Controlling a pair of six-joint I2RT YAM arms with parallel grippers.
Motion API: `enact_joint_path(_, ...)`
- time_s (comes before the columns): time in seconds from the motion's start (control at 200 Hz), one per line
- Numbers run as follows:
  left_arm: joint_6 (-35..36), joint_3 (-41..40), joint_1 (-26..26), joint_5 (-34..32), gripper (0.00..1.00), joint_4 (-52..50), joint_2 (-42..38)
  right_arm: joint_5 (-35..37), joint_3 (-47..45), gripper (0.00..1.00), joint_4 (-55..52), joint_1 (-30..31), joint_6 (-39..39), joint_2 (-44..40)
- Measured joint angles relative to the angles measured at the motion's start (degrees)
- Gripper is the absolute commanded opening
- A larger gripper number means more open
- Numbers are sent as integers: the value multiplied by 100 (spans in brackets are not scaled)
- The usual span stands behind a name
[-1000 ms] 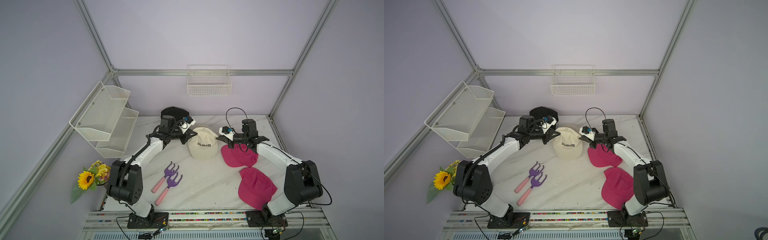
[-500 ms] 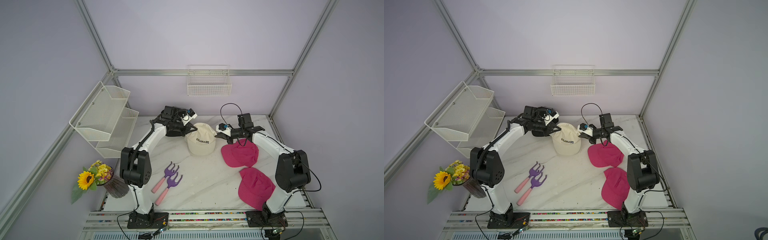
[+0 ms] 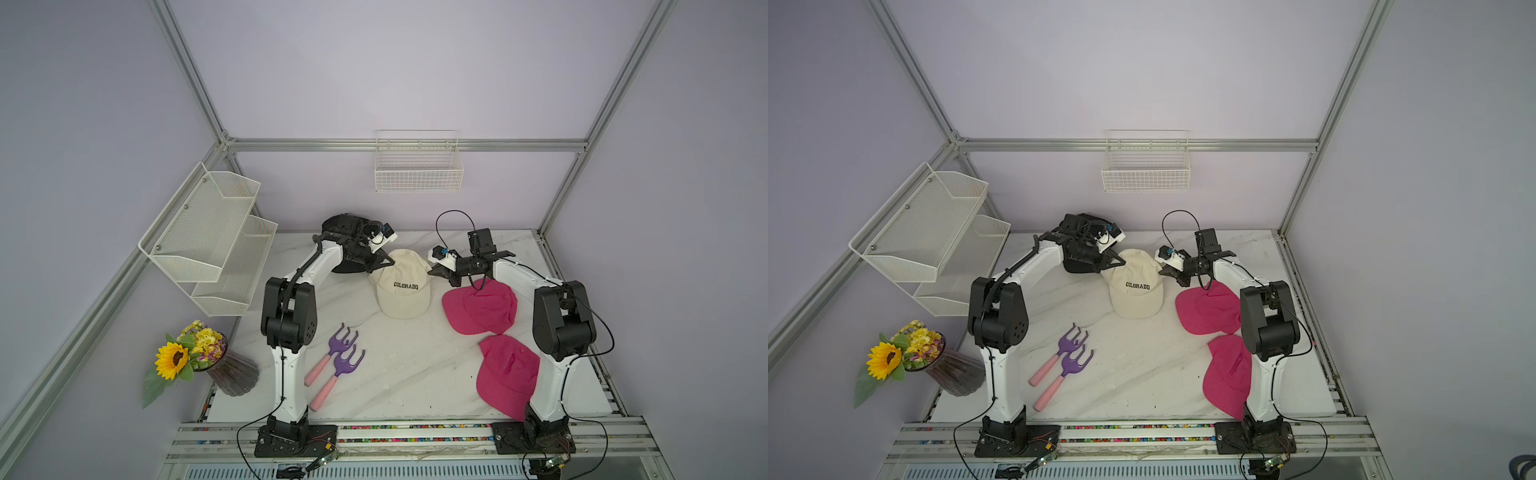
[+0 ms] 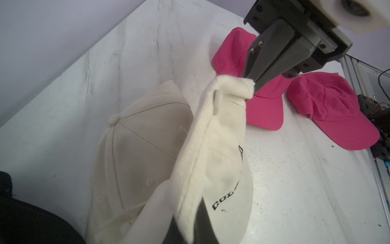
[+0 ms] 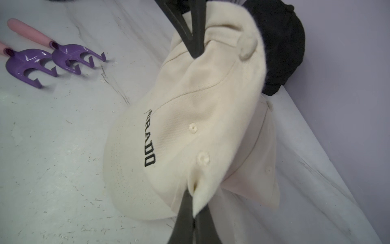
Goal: Stack the baseball caps by color
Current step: Place the baseball cap on the baseball cap.
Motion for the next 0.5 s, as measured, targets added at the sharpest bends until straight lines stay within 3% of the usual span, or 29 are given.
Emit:
enact_joint_path(0.205, -22, 0, 2, -238, 6, 208, 177, 380, -695, 0, 1521, 20, 1360, -129)
enact_joint_path(0.345, -22, -2, -2, -525, 6, 260, 192, 984, -1325, 38, 2503, 105, 2229, -586)
enact_joint_path(0.5, -24, -13, 9, -831, 6, 260, 199, 2074, -2247, 51, 3757, 127, 2839, -1615)
